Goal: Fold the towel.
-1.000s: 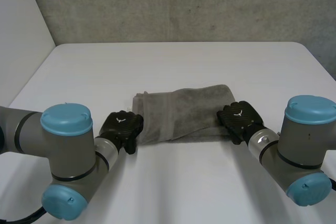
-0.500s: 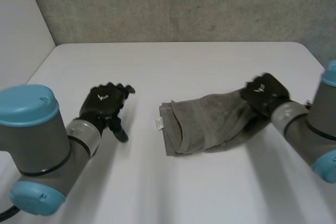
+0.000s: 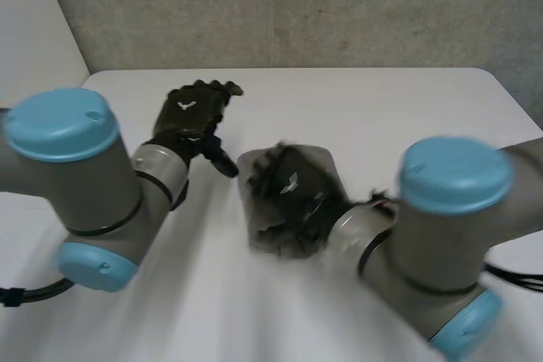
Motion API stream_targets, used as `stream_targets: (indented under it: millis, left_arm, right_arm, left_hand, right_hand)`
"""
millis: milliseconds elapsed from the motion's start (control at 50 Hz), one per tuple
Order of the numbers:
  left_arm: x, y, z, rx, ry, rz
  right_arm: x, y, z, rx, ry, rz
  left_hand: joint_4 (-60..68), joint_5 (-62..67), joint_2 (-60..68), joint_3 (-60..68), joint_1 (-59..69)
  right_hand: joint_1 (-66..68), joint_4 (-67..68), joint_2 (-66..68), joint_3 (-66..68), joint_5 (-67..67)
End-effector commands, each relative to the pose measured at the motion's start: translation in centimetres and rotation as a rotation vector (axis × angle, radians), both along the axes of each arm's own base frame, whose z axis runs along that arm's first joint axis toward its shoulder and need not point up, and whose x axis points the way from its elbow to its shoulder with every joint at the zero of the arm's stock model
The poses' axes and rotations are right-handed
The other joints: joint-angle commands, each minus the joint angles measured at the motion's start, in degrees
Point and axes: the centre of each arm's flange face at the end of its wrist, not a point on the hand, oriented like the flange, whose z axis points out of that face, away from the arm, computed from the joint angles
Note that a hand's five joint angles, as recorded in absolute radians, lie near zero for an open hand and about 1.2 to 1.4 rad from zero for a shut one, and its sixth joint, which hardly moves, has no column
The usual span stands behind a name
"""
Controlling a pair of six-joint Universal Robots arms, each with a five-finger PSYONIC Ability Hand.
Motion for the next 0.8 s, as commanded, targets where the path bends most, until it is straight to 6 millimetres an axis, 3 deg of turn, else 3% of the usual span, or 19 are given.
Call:
stream_targets:
  millis: [20,140,300,340,420,460,480,520,560,580,620,640,660,680,700,720,740,780,800]
  left_arm:
    - [-3.0,0.5,-3.3,0.05,-0.028,-0.069]
    - [-4.3,1.2,-6.9,0.113,-0.078,-0.101]
    - [-3.9,2.8,-10.2,0.21,-0.143,-0.115]
    - [-3.8,3.0,-10.5,0.22,-0.15,-0.118]
    - [-3.7,3.4,-10.4,0.227,-0.154,-0.121]
    - [-3.7,3.6,-9.1,0.205,-0.137,-0.125]
    - [-3.7,3.6,-9.1,0.205,-0.137,-0.125]
    - [-3.8,3.7,-6.3,0.155,-0.094,-0.128]
    - [-3.7,3.7,-4.8,0.13,-0.068,-0.126]
    - [-3.7,3.7,-4.8,0.13,-0.068,-0.126]
    - [-3.4,3.8,-1.2,0.062,-0.01,-0.12]
    - [-3.4,3.8,-1.2,0.062,-0.009,-0.12]
    - [-3.2,4.0,0.6,0.027,0.018,-0.117]
    - [-2.7,4.1,2.4,-0.007,0.042,-0.106]
    - [-2.7,4.1,2.4,-0.007,0.042,-0.106]
    - [-2.2,4.1,4.1,-0.04,0.062,-0.086]
    - [-1.5,4.0,5.6,-0.071,0.078,-0.055]
    - [-0.7,3.8,7.3,-0.107,0.093,-0.019]
    - [-0.7,3.8,7.3,-0.107,0.093,-0.018]
  right_arm:
    - [-4.5,-5.2,3.2,0.194,-0.28,-0.246]
    - [-5.1,-6.0,2.5,0.225,-0.282,-0.269]
    - [-4.2,-7.6,-3.1,0.348,-0.209,-0.299]
    - [-4.2,-7.9,-4.9,0.401,-0.165,-0.319]
    - [-4.2,-8.2,-5.2,0.444,-0.139,-0.336]
    - [-4.2,-8.4,-4.9,0.452,-0.135,-0.341]
    - [-4.2,-8.5,-4.3,0.452,-0.141,-0.341]
    - [-4.1,-8.7,-3.1,0.434,-0.159,-0.343]
    - [-4.0,-8.5,2.1,0.34,-0.255,-0.324]
    - [-4.0,-8.5,2.1,0.34,-0.256,-0.324]
    - [-4.5,-8.2,7.1,0.267,-0.377,-0.314]
    - [-4.5,-8.2,7.2,0.267,-0.377,-0.314]
    - [-4.7,-8.0,9.3,0.242,-0.44,-0.313]
    - [-4.7,-8.0,9.4,0.241,-0.441,-0.313]
    - [-5.1,-7.9,11.2,0.221,-0.501,-0.325]
    - [-5.9,-7.9,13.0,0.193,-0.562,-0.356]
    - [-5.9,-7.9,13.1,0.193,-0.562,-0.357]
    - [-7.9,-7.8,15.9,0.135,-0.661,-0.451]
    - [-7.9,-7.8,15.9,0.134,-0.661,-0.452]
  left_hand:
    - [-4.1,-11.67,-3.58,-2.99,-3.63]
    - [-3.94,-11.5,-3.41,-2.82,-3.46]
    - [-3.93,-11.5,-3.41,-2.82,-3.46]
    - [-3.93,-11.5,-3.41,-2.82,-3.46]
    - [-4.27,-11.84,-3.75,-3.15,-3.8]
    - [-4.44,-12.01,-3.92,-3.32,-3.97]
    - [-4.44,-12.01,-3.92,-3.32,-3.97]
    - [-4.61,-12.18,-4.08,-3.49,-4.14]
    - [-4.61,-12.18,-4.08,-3.49,-4.14]
    - [-4.61,-12.18,-4.08,-3.49,-4.14]
    - [-4.27,-11.84,-3.75,-3.16,-3.8]
    - [-4.27,-11.84,-3.75,-3.15,-3.8]
    - [-3.94,-11.51,-3.42,-2.82,-3.47]
    - [-3.43,-11.0,-2.91,-2.32,-2.96]
    - [-3.43,-11.0,-2.91,-2.31,-2.96]
    - [-2.43,-10.0,-1.91,-1.31,-1.96]
    - [0.91,-6.66,1.43,2.03,1.38]
    - [5.77,-1.8,6.3,6.89,6.25]
    - [5.82,-1.75,6.34,6.94,6.29]
  right_hand:
    - [-4.41,-4.77,-4.43,-4.48,-3.6]
    - [-4.41,-4.77,-4.43,-4.48,-3.6]
    - [-4.41,-4.77,-4.43,-4.48,-3.6]
    - [-3.67,-4.02,-3.69,-3.74,-2.86]
    - [-0.96,-1.32,-0.99,-1.04,-0.15]
    - [-0.96,-1.32,-0.99,-1.04,-0.15]
    - [-1.13,-1.49,-1.15,-1.2,-0.32]
    - [-1.3,-1.66,-1.32,-1.37,-0.49]
    - [-2.63,-2.99,-2.66,-2.71,-1.83]
    - [-2.64,-3.0,-2.67,-2.72,-1.84]
    - [-4.41,-4.77,-4.43,-4.48,-3.6]
    - [-4.41,-4.77,-4.43,-4.48,-3.6]
    - [-4.41,-4.77,-4.43,-4.48,-3.6]
    - [-4.41,-4.77,-4.43,-4.48,-3.6]
    - [-4.41,-4.77,-4.43,-4.48,-3.6]
    - [-4.41,-4.77,-4.43,-4.48,-3.6]
    - [-4.41,-4.77,-4.43,-4.48,-3.6]
    - [-4.41,-4.77,-4.43,-4.48,-3.6]
    - [-4.41,-4.77,-4.43,-4.48,-3.6]
